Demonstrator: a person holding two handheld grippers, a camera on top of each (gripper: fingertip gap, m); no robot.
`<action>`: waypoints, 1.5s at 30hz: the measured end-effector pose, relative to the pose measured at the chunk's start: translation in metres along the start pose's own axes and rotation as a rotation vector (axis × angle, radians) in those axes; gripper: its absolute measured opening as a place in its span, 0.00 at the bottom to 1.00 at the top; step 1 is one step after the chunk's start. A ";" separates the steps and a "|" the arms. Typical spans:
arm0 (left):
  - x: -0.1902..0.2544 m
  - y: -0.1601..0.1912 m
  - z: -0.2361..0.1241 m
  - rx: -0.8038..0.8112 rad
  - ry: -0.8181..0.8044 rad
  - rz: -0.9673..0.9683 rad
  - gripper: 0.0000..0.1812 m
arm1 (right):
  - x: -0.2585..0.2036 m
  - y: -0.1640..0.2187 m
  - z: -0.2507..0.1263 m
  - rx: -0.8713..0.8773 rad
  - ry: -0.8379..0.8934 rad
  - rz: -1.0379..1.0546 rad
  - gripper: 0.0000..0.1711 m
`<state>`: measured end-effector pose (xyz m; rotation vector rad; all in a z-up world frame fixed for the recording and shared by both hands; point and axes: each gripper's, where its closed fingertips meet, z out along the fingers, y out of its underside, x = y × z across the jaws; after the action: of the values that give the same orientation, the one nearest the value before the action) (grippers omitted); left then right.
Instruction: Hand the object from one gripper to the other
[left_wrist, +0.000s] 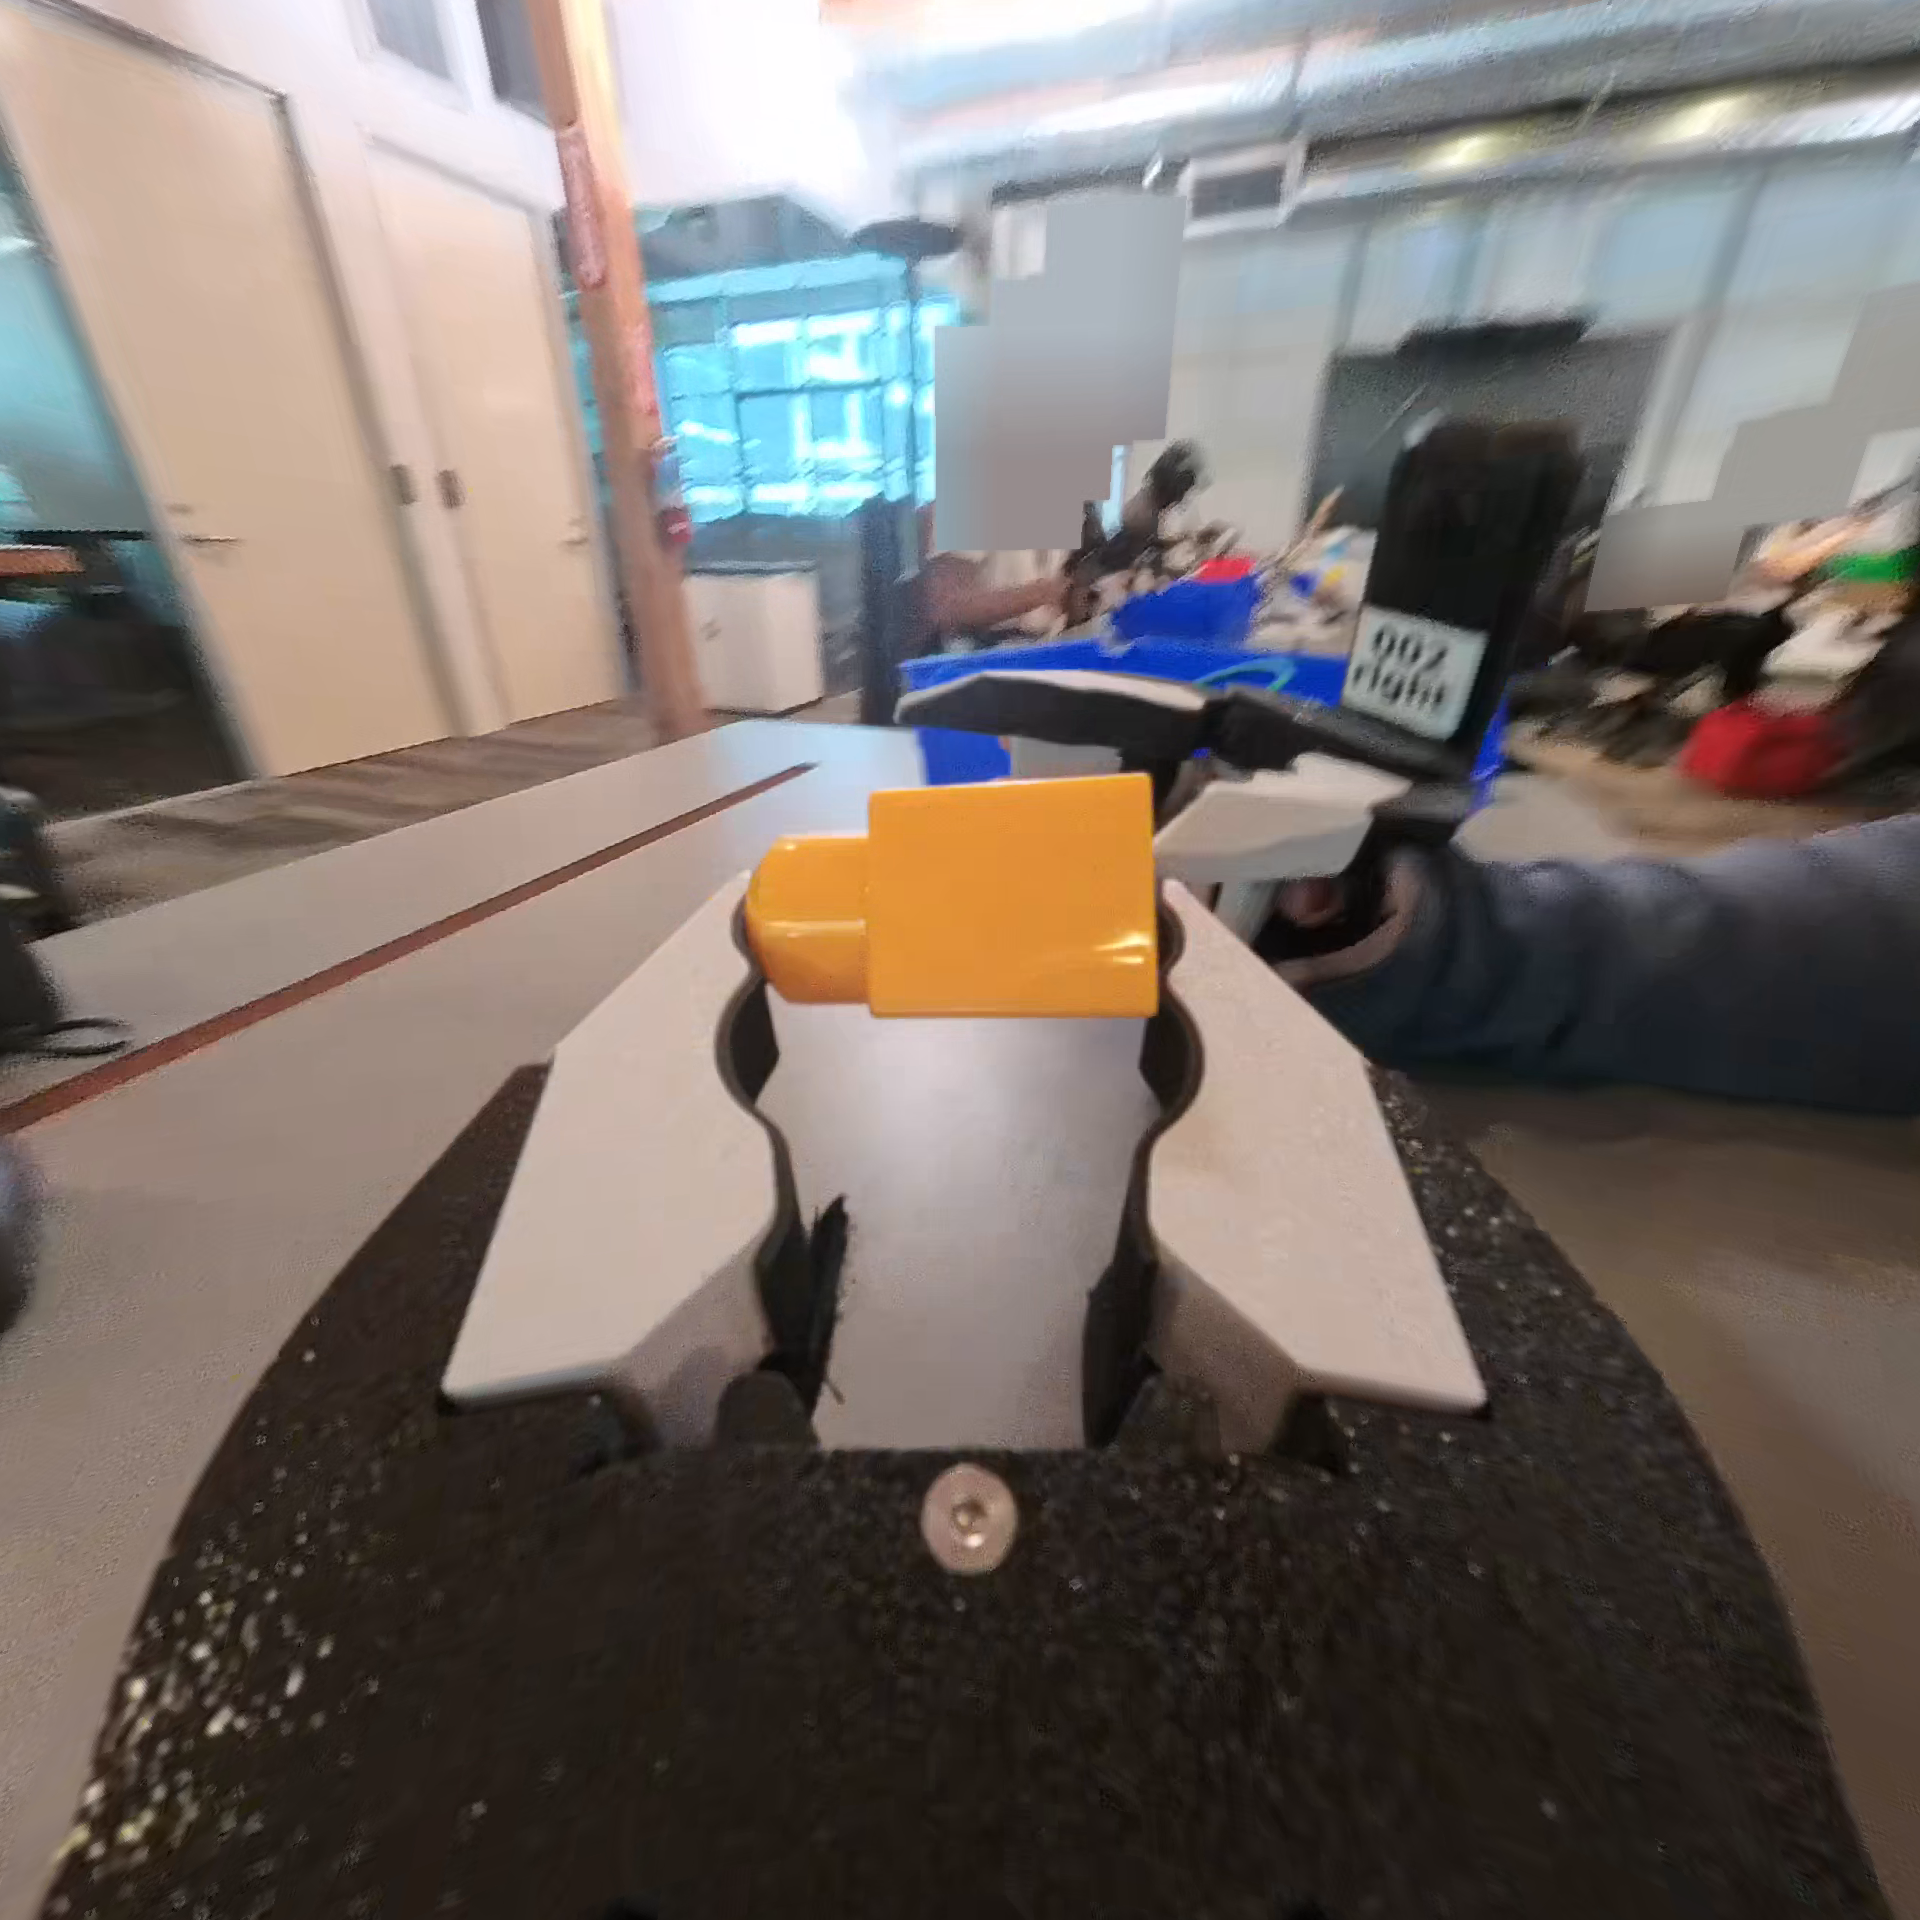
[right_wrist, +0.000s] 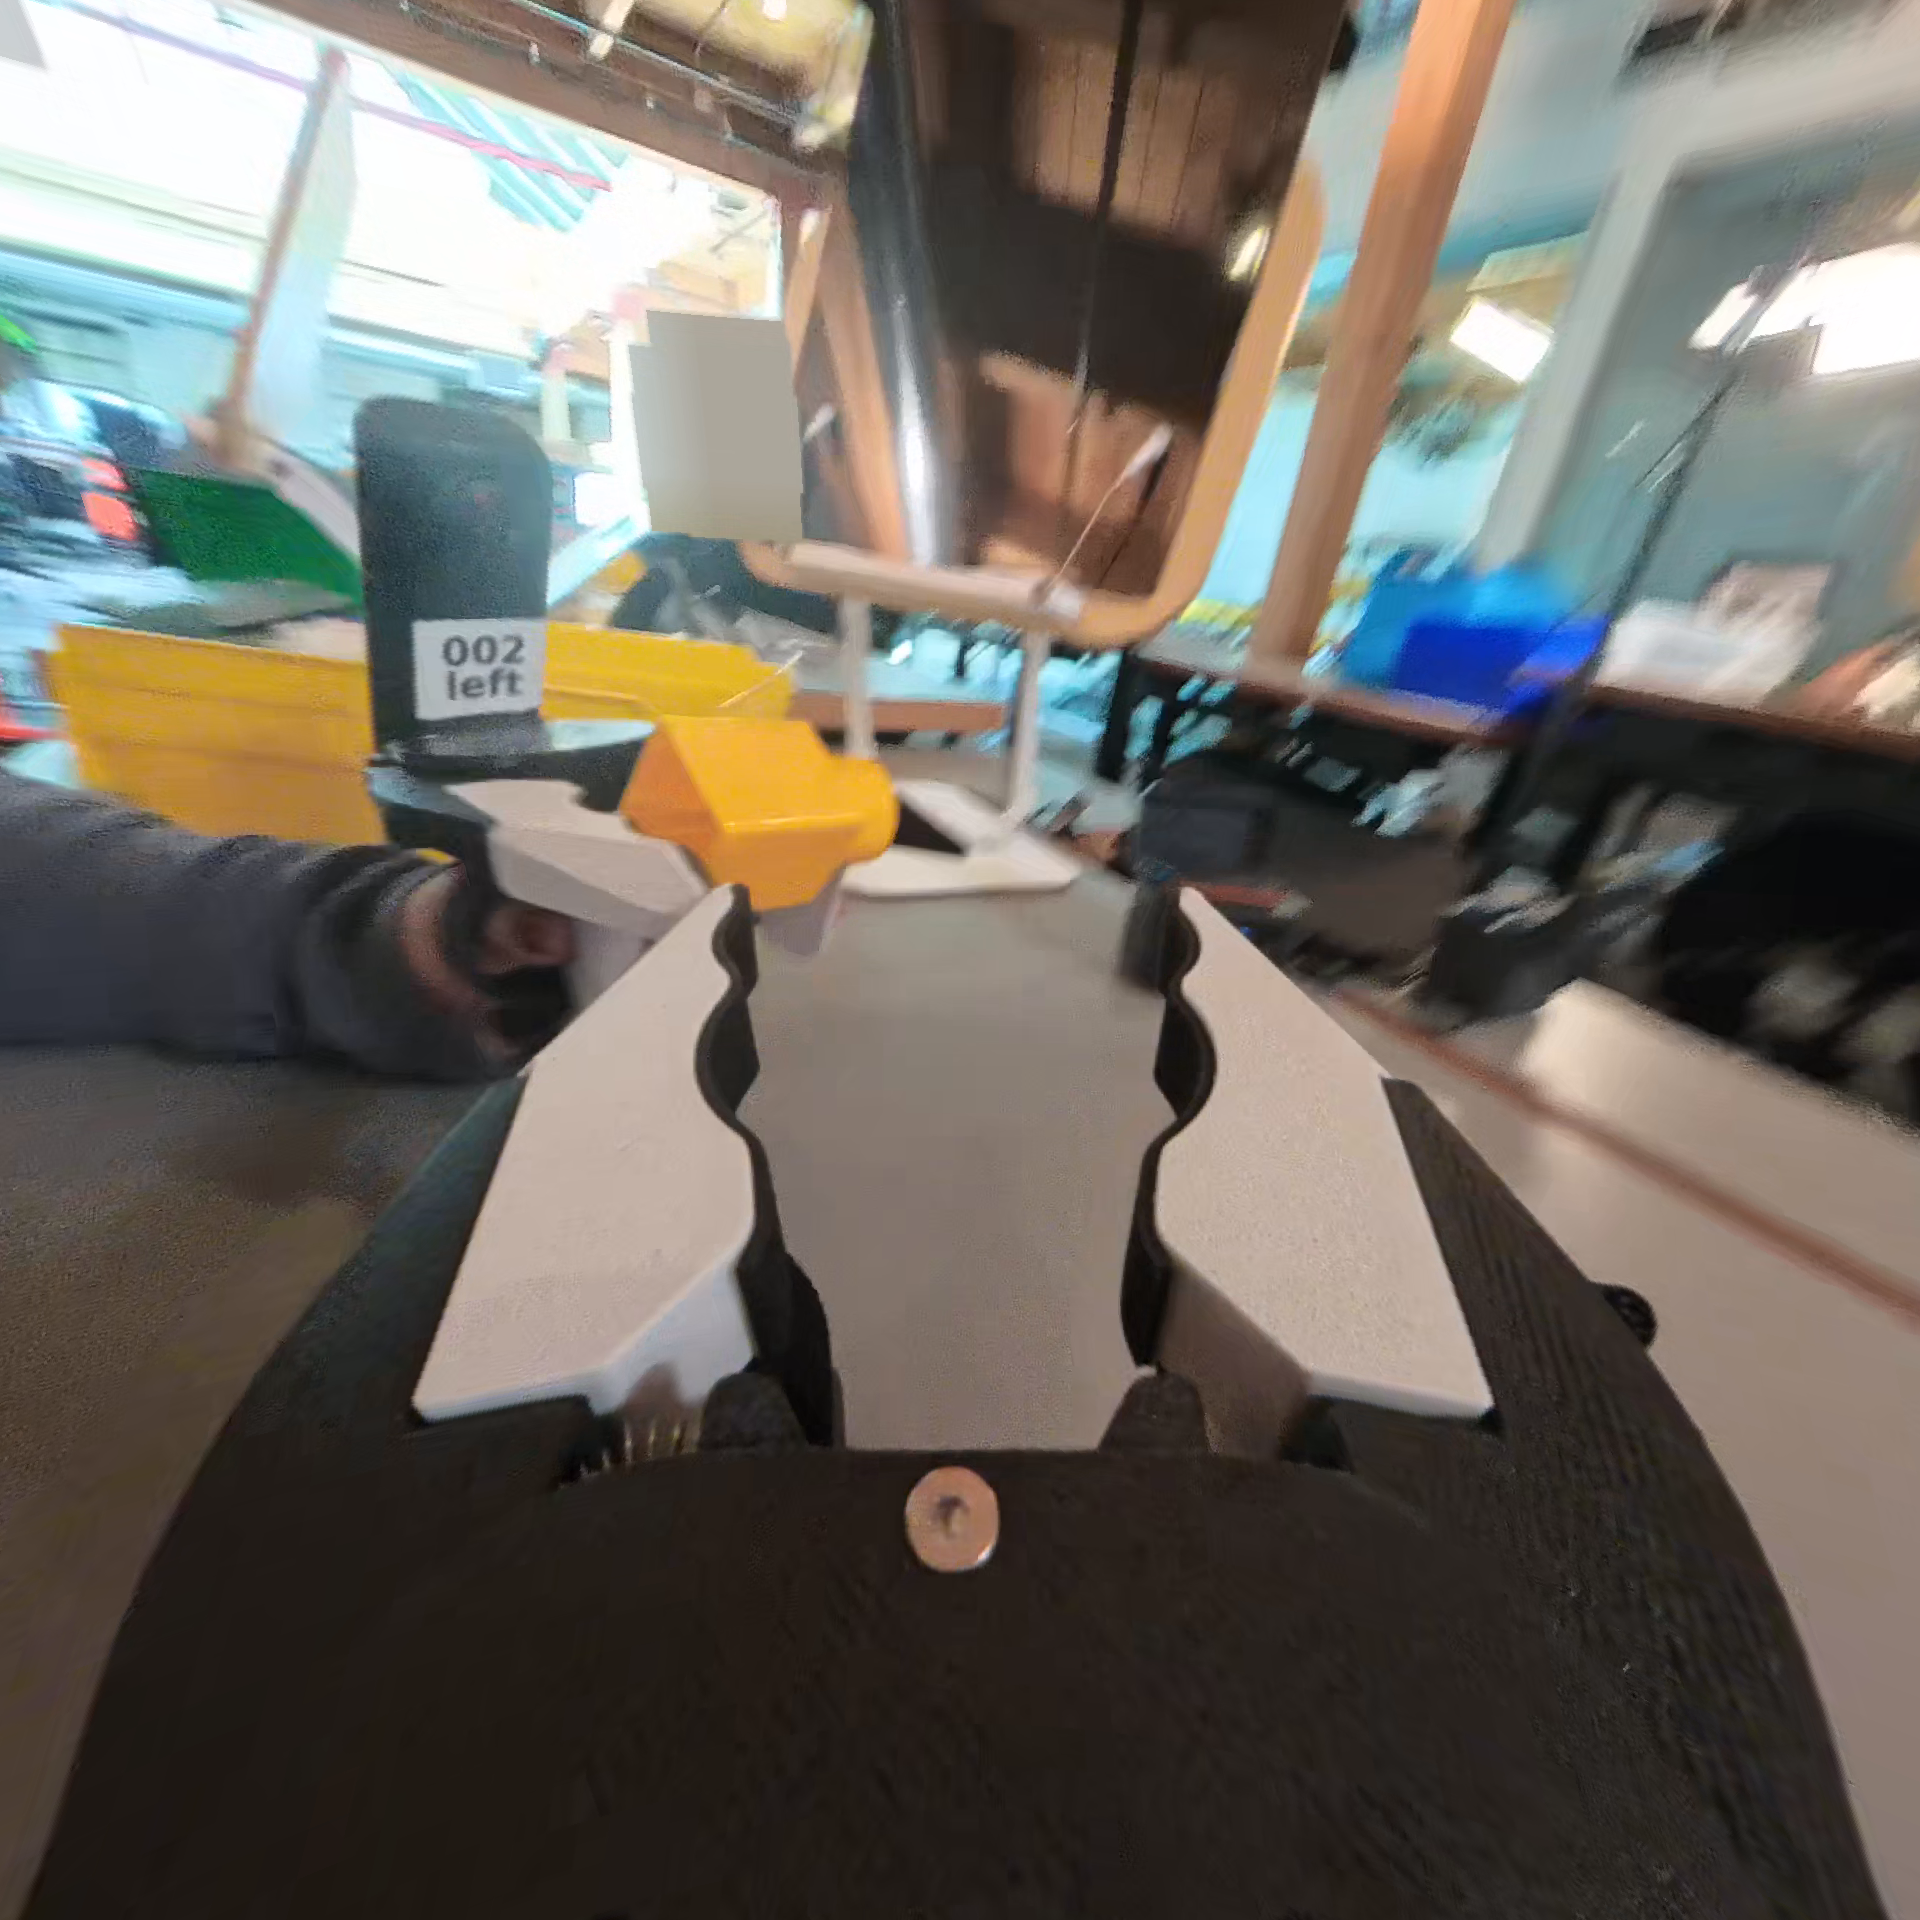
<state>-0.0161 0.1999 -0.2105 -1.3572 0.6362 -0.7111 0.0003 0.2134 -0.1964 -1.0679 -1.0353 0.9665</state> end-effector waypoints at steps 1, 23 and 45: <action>0.004 -0.006 -0.002 0.042 0.044 -0.045 0.38 | -0.001 -0.006 -0.002 0.030 0.027 -0.097 0.47; 0.061 0.002 0.012 -0.040 0.496 -0.542 0.38 | -0.052 0.001 0.012 -0.070 0.137 -0.983 0.22; 0.041 0.031 0.014 -0.149 -0.064 0.838 0.54 | -0.054 0.013 -0.008 -0.164 -0.629 1.022 0.21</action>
<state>0.0234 0.1801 -0.2399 -1.0950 1.1203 0.0571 -0.0057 0.1631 -0.2198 -1.5099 -1.0566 2.1692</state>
